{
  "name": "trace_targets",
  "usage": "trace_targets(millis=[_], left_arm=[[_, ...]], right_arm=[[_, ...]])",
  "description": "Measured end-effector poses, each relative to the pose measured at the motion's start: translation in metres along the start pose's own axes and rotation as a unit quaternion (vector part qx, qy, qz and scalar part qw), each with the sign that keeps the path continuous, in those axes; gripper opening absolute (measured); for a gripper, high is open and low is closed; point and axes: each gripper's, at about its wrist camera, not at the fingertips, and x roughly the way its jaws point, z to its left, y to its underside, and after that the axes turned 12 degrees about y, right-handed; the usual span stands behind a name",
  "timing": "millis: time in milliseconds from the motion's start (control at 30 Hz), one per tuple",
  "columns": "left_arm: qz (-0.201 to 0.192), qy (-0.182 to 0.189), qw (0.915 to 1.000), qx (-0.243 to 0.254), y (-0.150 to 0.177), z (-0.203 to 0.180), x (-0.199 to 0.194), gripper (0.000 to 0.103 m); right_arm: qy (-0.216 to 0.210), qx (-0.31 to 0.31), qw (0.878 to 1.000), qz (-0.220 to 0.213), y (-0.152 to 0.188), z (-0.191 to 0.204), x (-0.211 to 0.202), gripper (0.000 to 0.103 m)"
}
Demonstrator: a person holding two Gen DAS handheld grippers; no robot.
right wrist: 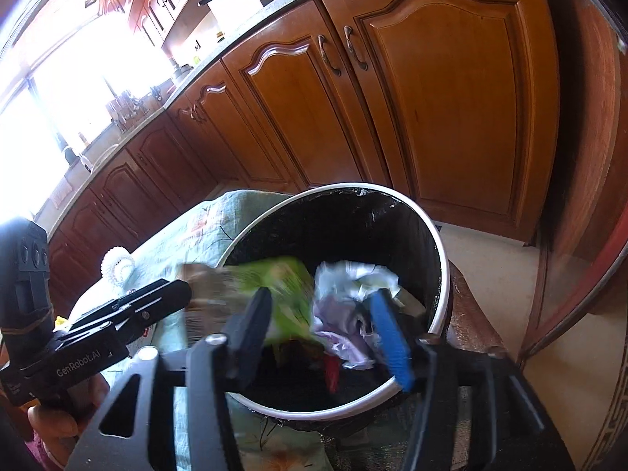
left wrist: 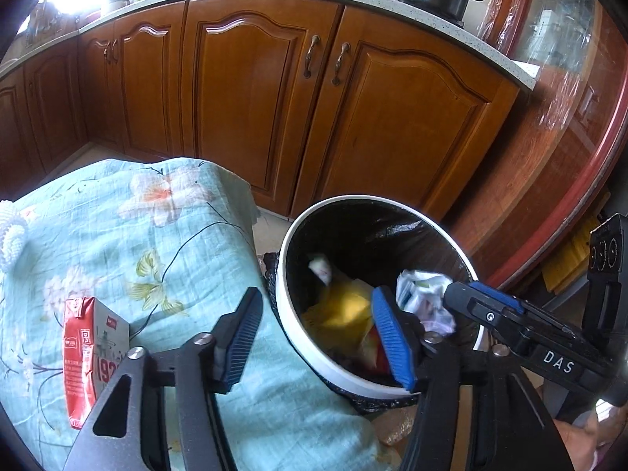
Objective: Collect trash
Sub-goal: 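Carry the juice pouch and foil over the bin and open both tools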
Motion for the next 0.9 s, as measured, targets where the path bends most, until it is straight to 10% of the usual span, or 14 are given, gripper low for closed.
trace_targets(millis=[367, 900], left_arm=[[-0.021, -0.003, 0.9996, -0.016, 0.021, 0.017, -0.040, 0.064], [-0.068, -0.056, 0.9936, -0.072, 0.078, 0.075, -0.147, 0.067]], right_arm=[[-0.013, 0.024, 0.999, -0.019, 0.017, 0.011, -0.018, 0.087], [-0.053, -0.014, 0.998, -0.012, 0.065, 0.096, -0.027, 0.091]])
